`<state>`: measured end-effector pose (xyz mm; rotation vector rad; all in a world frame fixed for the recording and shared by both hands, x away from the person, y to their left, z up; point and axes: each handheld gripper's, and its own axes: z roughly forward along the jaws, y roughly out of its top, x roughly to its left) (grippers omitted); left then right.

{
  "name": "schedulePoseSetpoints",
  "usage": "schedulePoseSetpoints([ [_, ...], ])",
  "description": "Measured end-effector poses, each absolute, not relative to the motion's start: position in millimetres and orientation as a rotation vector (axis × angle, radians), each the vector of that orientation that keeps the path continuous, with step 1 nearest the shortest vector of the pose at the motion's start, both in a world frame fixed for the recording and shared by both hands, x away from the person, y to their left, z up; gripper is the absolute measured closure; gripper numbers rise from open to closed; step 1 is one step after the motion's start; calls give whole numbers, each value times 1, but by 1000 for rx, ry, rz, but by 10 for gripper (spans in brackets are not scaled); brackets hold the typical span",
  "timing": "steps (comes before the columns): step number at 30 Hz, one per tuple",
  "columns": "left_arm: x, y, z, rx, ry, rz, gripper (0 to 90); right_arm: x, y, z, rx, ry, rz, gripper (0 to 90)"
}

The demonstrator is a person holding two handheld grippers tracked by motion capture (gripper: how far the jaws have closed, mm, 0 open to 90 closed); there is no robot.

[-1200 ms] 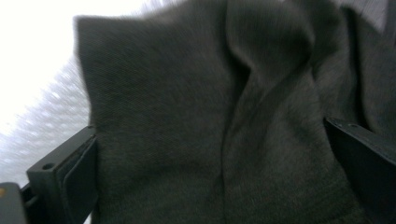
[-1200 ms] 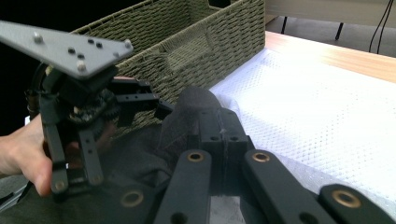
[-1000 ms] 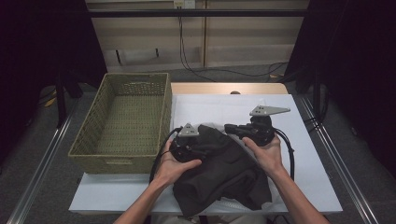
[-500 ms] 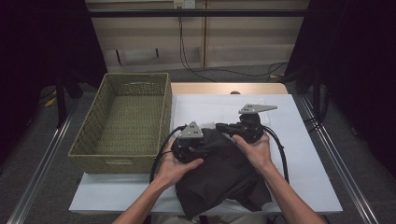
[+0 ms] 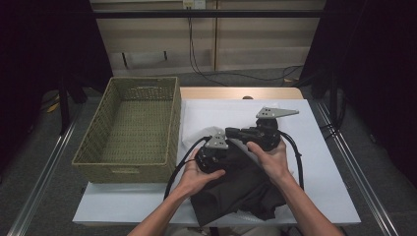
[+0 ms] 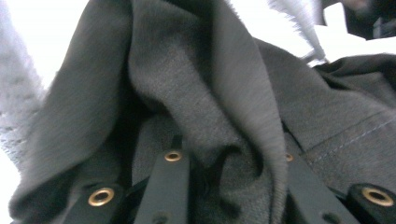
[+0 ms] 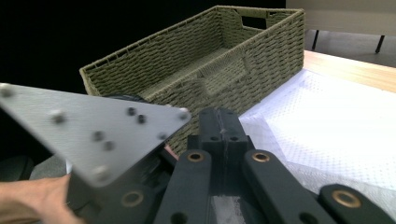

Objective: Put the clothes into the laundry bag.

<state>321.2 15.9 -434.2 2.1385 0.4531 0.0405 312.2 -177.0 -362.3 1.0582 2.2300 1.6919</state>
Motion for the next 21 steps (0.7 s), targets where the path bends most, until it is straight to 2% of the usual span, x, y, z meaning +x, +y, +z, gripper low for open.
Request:
schedulePoseSetpoints([
  [6, 329, 16, -446, 2113, 514, 44, 746, 307, -183, -363, 1065, 2246, 1653, 900],
  [10, 329, 20, -441, 2109, 506, 40, 611, 304, -185, -366, 1059, 2259, 1612, 900],
  [14, 321, 30, -427, 2092, 510, 58, 397, 306, -187, -367, 1060, 2251, 1612, 900],
  [17, 315, 40, -420, 2075, 516, 42, 315, 308, -188, -369, 1067, 2257, 1611, 900],
  [21, 304, 56, -411, 2068, 500, 95, 273, 308, -188, -370, 1071, 2259, 1606, 900],
])
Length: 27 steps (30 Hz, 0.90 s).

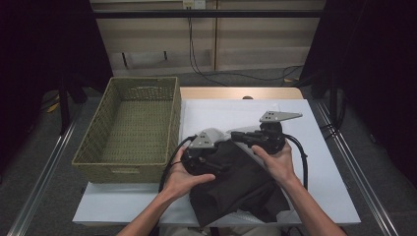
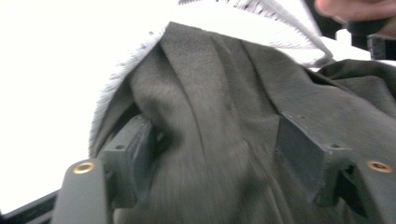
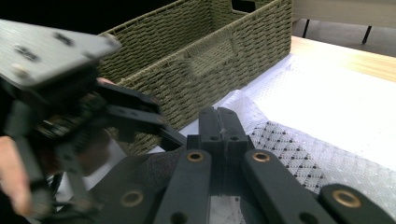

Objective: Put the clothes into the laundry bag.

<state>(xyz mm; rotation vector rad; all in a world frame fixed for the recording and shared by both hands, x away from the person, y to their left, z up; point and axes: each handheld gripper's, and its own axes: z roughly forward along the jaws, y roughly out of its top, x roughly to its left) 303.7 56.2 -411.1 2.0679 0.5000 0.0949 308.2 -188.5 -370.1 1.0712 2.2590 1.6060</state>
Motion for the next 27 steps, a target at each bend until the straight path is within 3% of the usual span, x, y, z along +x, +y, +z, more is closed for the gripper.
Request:
schedulePoseSetpoints([
  [6, 285, 76, -414, 2109, 505, 134, 179, 309, -189, -371, 1071, 2259, 1607, 900],
  [8, 284, 78, -421, 2153, 530, 127, 109, 309, -189, -373, 1073, 2266, 1602, 900],
  [13, 283, 64, -442, 2227, 509, 103, 42, 311, -187, -375, 1067, 2277, 1596, 900],
  [17, 289, 61, -451, 2207, 518, 46, 40, 312, -186, -375, 1066, 2278, 1597, 900],
  [23, 291, 49, -463, 2336, 440, 91, 126, 310, -179, -376, 1046, 2304, 1579, 900],
  [27, 288, 49, -460, 2330, 435, 98, 350, 311, -176, -377, 1037, 2317, 1572, 900],
])
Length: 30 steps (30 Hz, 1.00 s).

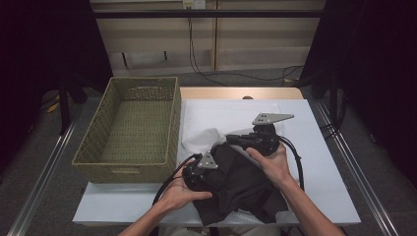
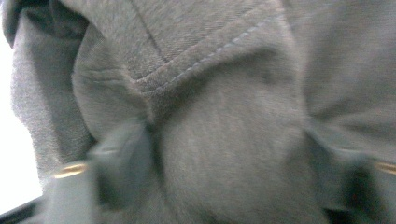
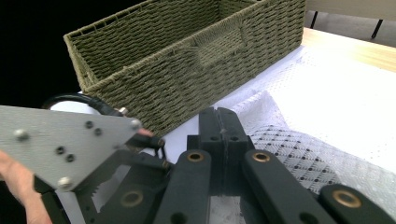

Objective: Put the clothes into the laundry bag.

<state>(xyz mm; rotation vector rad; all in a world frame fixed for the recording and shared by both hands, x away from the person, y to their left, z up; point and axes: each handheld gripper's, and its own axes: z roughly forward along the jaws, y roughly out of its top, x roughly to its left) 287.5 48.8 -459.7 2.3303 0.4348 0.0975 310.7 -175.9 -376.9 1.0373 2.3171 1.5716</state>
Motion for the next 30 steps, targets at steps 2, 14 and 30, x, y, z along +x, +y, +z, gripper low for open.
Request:
schedulePoseSetpoints([
  [2, 286, 48, -458, 2329, 439, 93, 433, 311, -175, -377, 1036, 2318, 1571, 900],
  [14, 294, 68, -428, 2171, 463, -44, 770, 310, -177, -372, 1027, 2309, 1595, 900],
  [30, 313, 41, -408, 2066, 521, 10, 806, 300, -171, -361, 991, 2316, 1650, 900],
])
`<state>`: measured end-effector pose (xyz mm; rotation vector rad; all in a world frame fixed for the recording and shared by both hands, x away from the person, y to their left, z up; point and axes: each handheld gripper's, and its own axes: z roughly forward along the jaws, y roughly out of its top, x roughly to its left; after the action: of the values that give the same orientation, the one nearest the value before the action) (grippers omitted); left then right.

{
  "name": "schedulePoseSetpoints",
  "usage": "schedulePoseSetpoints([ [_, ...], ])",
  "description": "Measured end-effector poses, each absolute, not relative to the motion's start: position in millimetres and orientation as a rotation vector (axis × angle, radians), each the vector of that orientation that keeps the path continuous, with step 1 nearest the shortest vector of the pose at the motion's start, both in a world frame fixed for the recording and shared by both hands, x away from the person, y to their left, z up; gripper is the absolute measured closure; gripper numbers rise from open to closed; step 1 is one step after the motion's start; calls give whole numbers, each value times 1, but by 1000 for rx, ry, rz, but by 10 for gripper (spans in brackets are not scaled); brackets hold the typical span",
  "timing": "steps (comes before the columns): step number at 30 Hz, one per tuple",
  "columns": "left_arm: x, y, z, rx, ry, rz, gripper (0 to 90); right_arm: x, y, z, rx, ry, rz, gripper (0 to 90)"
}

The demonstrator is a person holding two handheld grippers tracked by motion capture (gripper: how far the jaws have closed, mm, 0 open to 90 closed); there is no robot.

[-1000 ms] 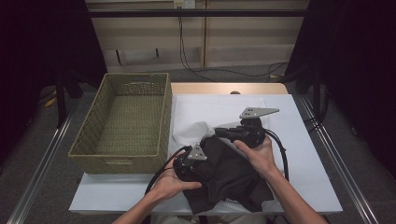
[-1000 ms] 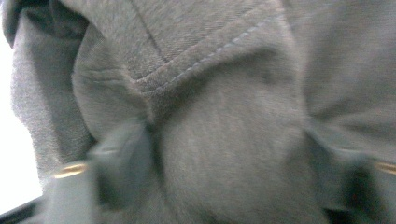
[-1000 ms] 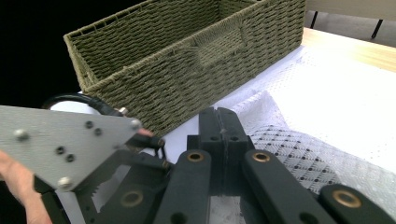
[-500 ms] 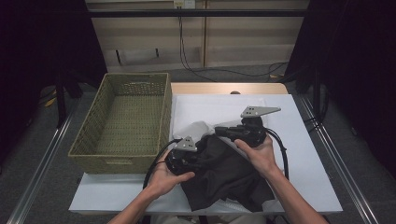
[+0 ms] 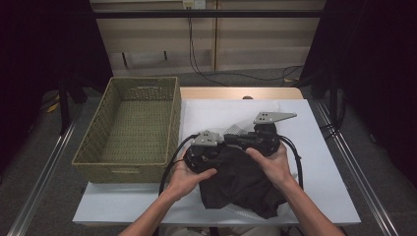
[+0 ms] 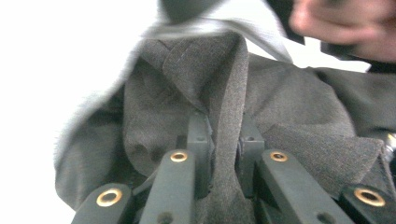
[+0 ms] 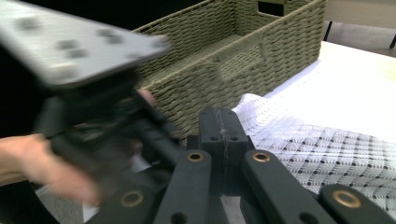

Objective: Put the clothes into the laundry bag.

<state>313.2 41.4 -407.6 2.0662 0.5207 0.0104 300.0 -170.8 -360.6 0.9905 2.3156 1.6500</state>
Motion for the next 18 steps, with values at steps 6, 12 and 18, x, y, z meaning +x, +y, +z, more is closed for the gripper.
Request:
schedulePoseSetpoints([
  [6, 328, 43, -418, 2064, 601, 93, 812, 290, -169, -357, 959, 2338, 1629, 900],
  [12, 336, 43, -437, 2092, 642, 123, 803, 292, -180, -376, 1026, 2369, 1551, 900],
  [18, 331, 53, -429, 2076, 605, 90, 584, 293, -188, -386, 1062, 2382, 1520, 900],
])
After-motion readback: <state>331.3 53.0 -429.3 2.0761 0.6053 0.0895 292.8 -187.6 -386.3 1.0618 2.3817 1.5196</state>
